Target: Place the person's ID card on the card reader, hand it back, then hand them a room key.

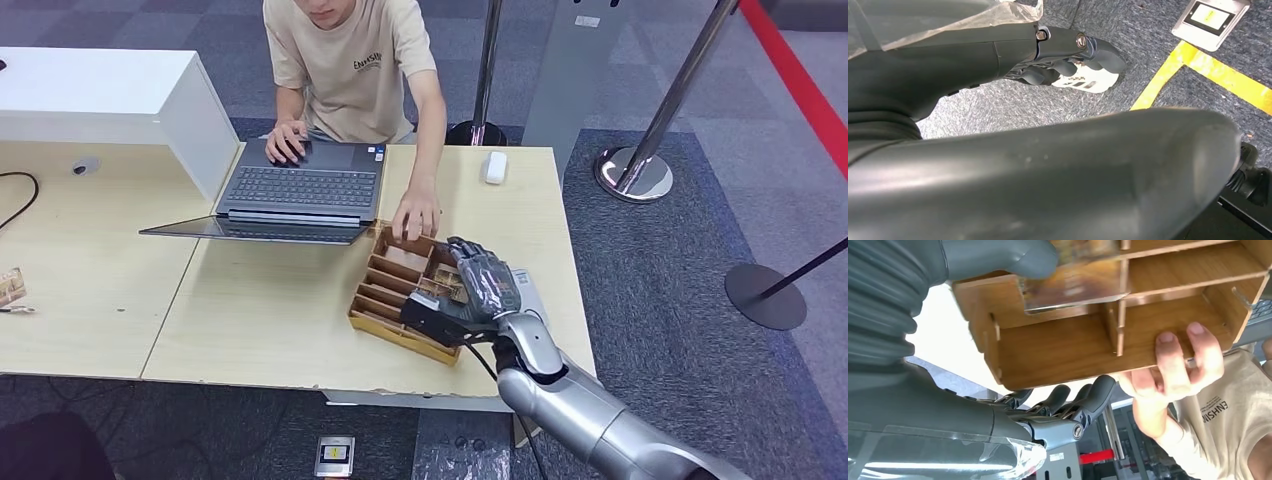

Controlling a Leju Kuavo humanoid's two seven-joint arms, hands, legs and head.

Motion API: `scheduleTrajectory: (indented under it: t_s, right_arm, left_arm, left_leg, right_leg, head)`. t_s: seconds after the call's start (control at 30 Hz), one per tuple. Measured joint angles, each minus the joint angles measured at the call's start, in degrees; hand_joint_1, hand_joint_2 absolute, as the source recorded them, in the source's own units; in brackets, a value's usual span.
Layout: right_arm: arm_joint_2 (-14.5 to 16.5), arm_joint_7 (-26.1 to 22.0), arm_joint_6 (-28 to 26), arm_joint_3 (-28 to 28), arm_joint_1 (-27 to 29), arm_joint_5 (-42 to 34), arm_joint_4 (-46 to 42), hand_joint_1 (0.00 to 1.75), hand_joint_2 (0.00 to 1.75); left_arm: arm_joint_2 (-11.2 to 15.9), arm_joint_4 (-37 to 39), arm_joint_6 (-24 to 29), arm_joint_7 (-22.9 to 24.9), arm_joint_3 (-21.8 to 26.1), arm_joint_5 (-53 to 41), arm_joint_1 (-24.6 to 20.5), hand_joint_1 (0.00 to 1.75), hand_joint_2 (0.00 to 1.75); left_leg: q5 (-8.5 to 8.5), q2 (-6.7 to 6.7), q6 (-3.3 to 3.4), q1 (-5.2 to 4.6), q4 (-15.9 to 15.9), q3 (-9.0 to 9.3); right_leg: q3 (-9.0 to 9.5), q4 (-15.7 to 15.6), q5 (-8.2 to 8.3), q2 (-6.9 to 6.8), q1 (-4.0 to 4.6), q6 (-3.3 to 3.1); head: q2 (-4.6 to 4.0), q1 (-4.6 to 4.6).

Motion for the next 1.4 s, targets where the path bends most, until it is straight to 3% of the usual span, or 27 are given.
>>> scheduleTrajectory:
  t_s: [0.3, 0.47, 0.7, 0.77, 0.83, 0.93, 1.0, 1.07, 1.33, 1.4]
  right_arm:
    - [0.27, -1.14, -0.92, -0.01, 0.09, -0.04, 0.02, 0.28, 1.75]
    - [0.82, -1.45, -2.34, -0.01, 0.57, -0.28, 0.00, 0.03, 1.75]
    - [1.50, -1.73, -2.69, -0.01, 1.11, -0.85, -0.02, 0.00, 1.75]
    - [1.66, -2.10, -3.01, -0.01, 1.16, -1.23, -0.07, 0.05, 1.75]
    - [1.81, -2.38, -3.16, -0.01, 1.21, -1.45, -0.23, 0.25, 1.75]
    - [1.97, -2.42, -3.10, -0.01, 1.31, -1.40, -0.74, 0.72, 1.75]
    - [1.98, -2.30, -3.05, -0.01, 1.36, -1.37, -1.11, 1.13, 1.75]
    - [1.98, -2.15, -3.01, -0.01, 1.40, -1.33, -1.40, 1.40, 1.75]
    - [1.96, -1.99, -2.57, -0.01, 1.61, -1.22, -2.20, 1.29, 1.75]
    - [1.95, -1.95, -2.51, -0.01, 1.65, -1.22, -2.26, 0.99, 1.75]
  left_arm:
    - [0.02, 0.00, 0.00, 0.16, 0.05, 0.27, -0.40, 0.00, 0.00]
    - [0.02, 0.00, 0.00, 0.24, 0.20, 0.44, -0.51, 0.00, 0.00]
    - [0.02, 0.00, 0.03, 0.31, 0.26, 0.44, -0.52, 0.00, 0.00]
    - [0.02, 0.00, 0.09, 0.32, 0.28, 0.43, -0.53, 0.00, 0.00]
    - [0.02, 0.00, 0.22, 0.33, 0.28, 0.42, -0.52, 0.00, 0.00]
    - [0.04, 0.00, 0.39, 0.32, 0.30, 0.42, -0.51, 0.00, 0.00]
    - [0.05, 0.00, 0.42, 0.30, 0.31, 0.42, -0.50, 0.00, 0.00]
    - [0.07, 0.00, 0.44, 0.29, 0.31, 0.42, -0.49, 0.00, 0.00]
    - [0.29, 0.00, 0.46, 0.05, 0.31, 0.43, -0.27, 0.00, 0.00]
    - [0.34, 0.00, 0.48, 0.04, 0.31, 0.44, -0.22, 0.00, 0.00]
  left_leg:
    - [0.00, 0.00, 0.00, 0.00, 0.00, -0.01]
    - [0.00, 0.00, 0.00, 0.00, 0.00, 0.00]
    - [0.00, 0.00, 0.00, 0.00, 0.00, -0.01]
    - [0.00, 0.00, 0.00, 0.00, 0.00, -0.01]
    - [0.00, 0.00, 0.00, 0.00, 0.00, -0.01]
    - [0.00, 0.00, 0.00, 0.00, 0.00, -0.01]
    - [0.00, 0.00, 0.00, 0.00, 0.00, 0.00]
    - [0.00, 0.00, 0.00, 0.00, 0.00, 0.00]
    - [0.00, 0.00, 0.00, 0.00, 0.00, 0.00]
    - [0.00, 0.00, 0.00, 0.00, 0.00, 0.00]
  right_leg:
    - [0.00, 0.00, 0.00, 0.00, 0.00, 0.00]
    - [0.00, 0.00, 0.00, 0.00, 0.00, 0.00]
    - [0.00, 0.00, 0.00, 0.00, 0.00, 0.00]
    - [0.00, 0.00, 0.00, 0.00, 0.00, 0.00]
    - [0.00, 0.00, 0.00, 0.00, 0.00, 0.00]
    - [0.00, 0.00, 0.00, 0.00, 0.00, 0.00]
    - [0.00, 0.00, 0.00, 0.00, 0.00, 0.00]
    - [0.00, 0.00, 0.00, 0.00, 0.00, 0.00]
    - [0.00, 0.00, 0.00, 0.00, 0.00, 0.00]
    - [0.00, 0.00, 0.00, 0.00, 0.00, 0.00]
  head:
    - [0.00, -0.01]
    - [0.00, -0.01]
    - [0.00, 0.00]
    - [0.00, 0.00]
    - [0.00, 0.00]
    - [0.00, -0.01]
    - [0.00, -0.01]
    - [0.00, 0.00]
    - [0.00, 0.00]
    - [0.00, 0.00]
